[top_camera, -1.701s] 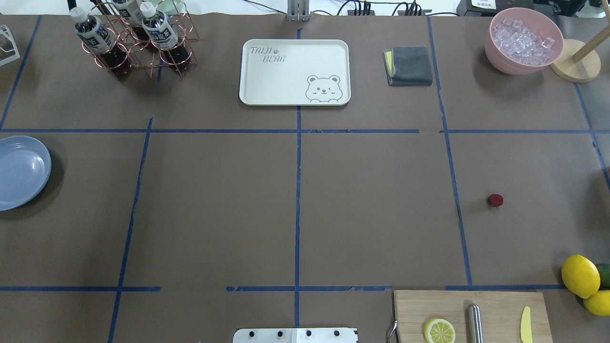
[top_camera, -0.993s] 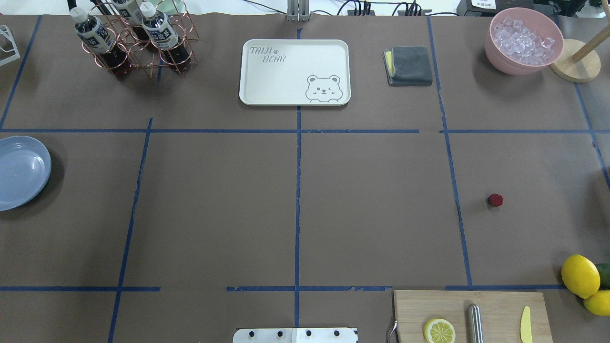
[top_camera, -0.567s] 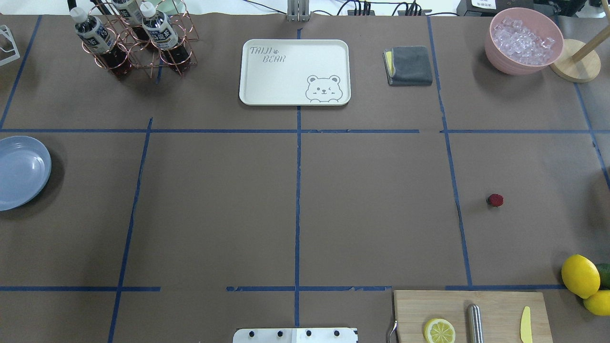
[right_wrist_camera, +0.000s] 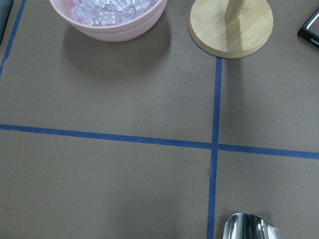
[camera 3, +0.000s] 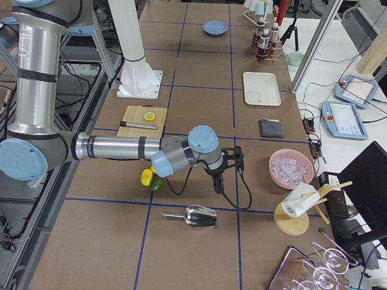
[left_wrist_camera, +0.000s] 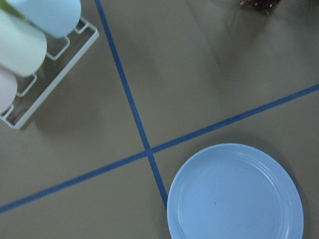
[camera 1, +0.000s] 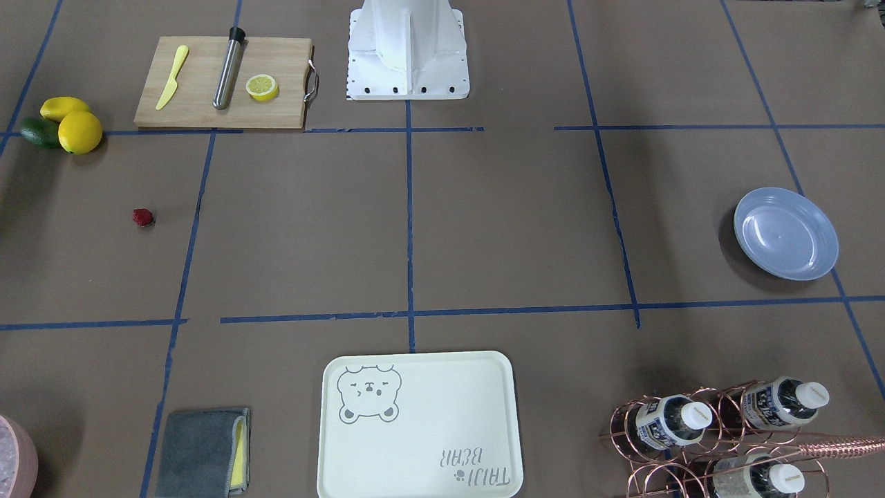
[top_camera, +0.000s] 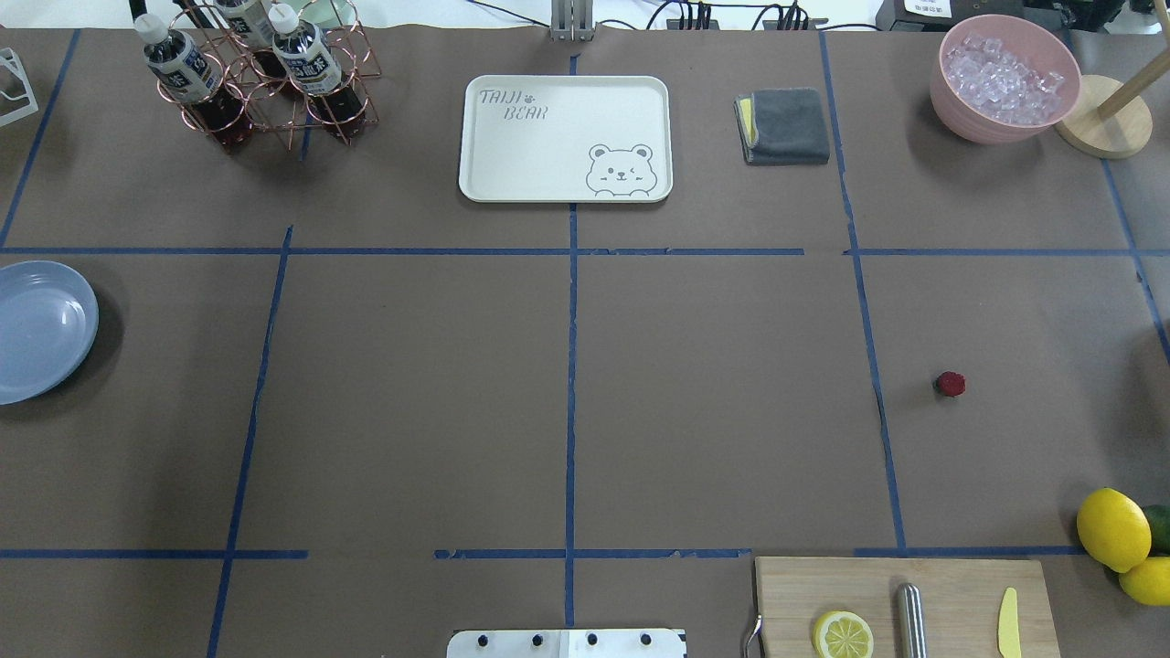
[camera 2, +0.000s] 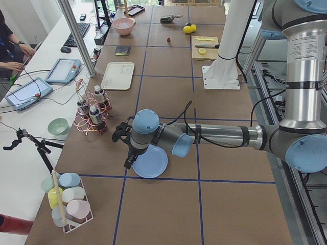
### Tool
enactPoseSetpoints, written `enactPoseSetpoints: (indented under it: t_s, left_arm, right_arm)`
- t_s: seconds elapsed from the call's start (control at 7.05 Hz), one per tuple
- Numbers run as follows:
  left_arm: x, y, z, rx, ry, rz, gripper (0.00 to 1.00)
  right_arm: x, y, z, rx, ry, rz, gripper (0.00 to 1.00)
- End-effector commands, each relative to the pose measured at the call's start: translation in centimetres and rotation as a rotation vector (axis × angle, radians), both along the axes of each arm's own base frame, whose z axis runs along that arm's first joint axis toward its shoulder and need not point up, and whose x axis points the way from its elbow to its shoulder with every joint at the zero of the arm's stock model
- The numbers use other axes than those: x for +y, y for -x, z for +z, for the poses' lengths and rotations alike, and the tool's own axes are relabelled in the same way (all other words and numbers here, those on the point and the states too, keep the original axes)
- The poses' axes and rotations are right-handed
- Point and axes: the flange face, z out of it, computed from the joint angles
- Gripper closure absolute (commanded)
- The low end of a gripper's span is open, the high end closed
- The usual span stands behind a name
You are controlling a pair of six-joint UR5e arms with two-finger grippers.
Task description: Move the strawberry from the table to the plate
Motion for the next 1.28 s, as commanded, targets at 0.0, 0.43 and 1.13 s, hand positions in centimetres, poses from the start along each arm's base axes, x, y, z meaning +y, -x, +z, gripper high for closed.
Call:
enactPoseSetpoints:
  t_s: [0.0, 0.43, 1.13]
  left_arm:
    - [-1.1, -0.2, 0.1, 0.03, -0.054, -0.03, 0.0]
    - [0.8, -5.8, 6.9, 0.02, -0.007, 0.082, 0.0]
    - [2.8, -7.8, 14.4, 0.055, 0.203, -0.004, 0.28]
  right_arm:
    - [1.6, -0.1, 1.5, 0.003, -0.016, -0.007, 0.0]
    - [3.3, -0.2, 2.3, -0.005, -0.047, -0.011, 0.0]
    - [3.8, -0.2, 3.9, -0.003, -0.012, -0.006, 0.0]
